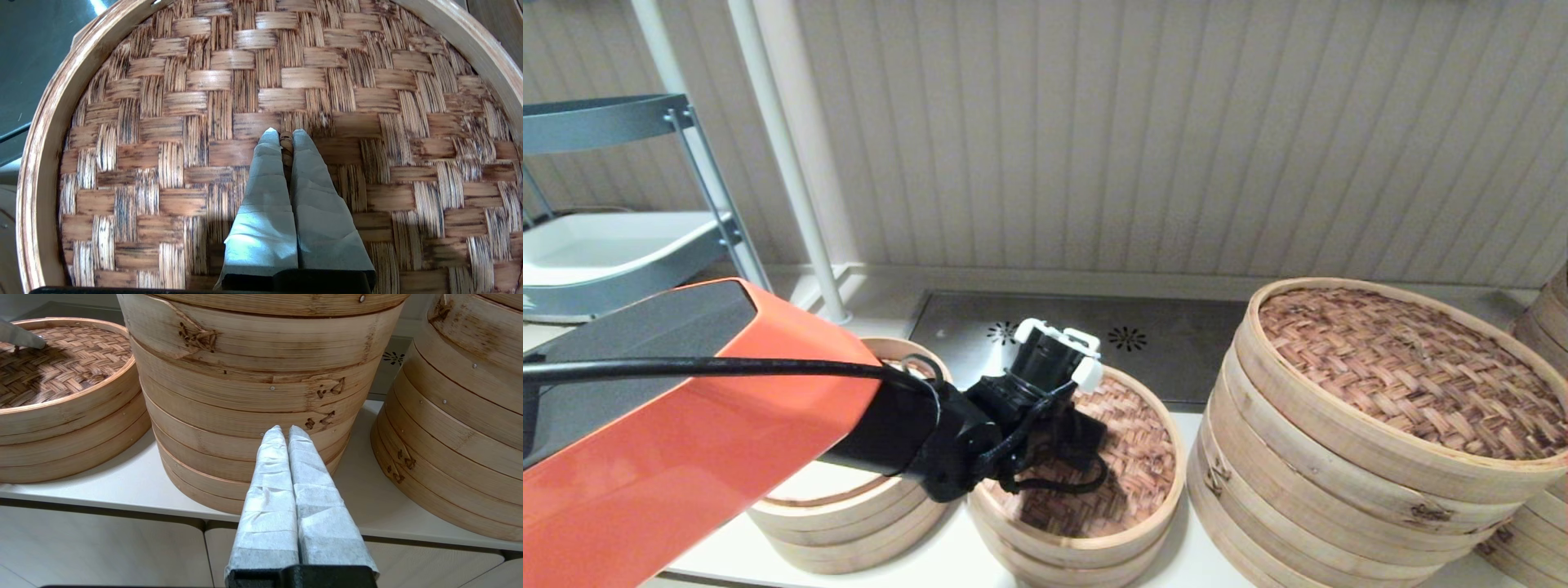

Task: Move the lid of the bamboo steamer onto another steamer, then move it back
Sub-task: Pick up the steamer

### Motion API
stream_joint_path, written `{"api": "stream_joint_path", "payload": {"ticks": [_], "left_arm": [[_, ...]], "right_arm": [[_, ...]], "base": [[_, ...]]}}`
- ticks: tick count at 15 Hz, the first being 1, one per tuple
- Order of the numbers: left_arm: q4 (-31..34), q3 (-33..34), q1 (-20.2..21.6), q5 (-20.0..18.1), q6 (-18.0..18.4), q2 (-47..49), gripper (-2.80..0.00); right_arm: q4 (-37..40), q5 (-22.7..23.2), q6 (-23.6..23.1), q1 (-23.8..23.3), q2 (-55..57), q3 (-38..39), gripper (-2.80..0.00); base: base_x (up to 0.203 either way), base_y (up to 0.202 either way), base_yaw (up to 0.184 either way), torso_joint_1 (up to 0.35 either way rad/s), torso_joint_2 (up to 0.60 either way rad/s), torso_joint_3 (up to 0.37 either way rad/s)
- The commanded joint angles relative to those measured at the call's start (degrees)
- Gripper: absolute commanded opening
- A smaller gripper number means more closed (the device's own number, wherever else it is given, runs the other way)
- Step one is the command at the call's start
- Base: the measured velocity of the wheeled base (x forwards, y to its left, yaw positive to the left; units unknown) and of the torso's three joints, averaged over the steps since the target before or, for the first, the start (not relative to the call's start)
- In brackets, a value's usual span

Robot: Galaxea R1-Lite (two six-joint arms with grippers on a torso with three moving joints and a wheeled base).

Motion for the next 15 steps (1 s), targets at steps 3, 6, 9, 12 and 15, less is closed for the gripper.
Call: {"api": "stream_joint_path", "payload": {"ticks": [3,6,9,12,15], "left_arm": [[-0.3,-0.4,0.0,0.1,0.0,0.3,-2.8],[-0.3,-1.3,0.0,0.1,0.0,-1.0,-2.8],[-0.2,-1.6,0.1,0.1,0.0,-1.8,-2.8],[0.0,-1.8,0.0,0.1,0.0,-2.3,-2.8],[0.1,-1.7,0.0,0.1,-0.1,-3.7,-2.8]], "right_arm": [[0.0,0.0,0.0,0.0,0.0,0.0,-2.8],[0.0,0.0,0.0,-0.1,0.0,0.0,-2.8],[0.0,0.0,0.0,0.0,0.0,0.0,-2.8],[-0.1,0.0,0.0,0.0,0.0,0.0,-2.8],[0.0,0.0,0.0,0.0,0.0,0.0,-2.8]], "base": [[0.0,0.0,0.0,0.0,0.0,0.0],[0.0,0.0,0.0,0.0,0.0,0.0],[0.0,0.0,0.0,0.0,0.0,0.0],[0.0,0.0,0.0,0.0,0.0,0.0],[0.0,0.0,0.0,0.0,0.0,0.0]]}}
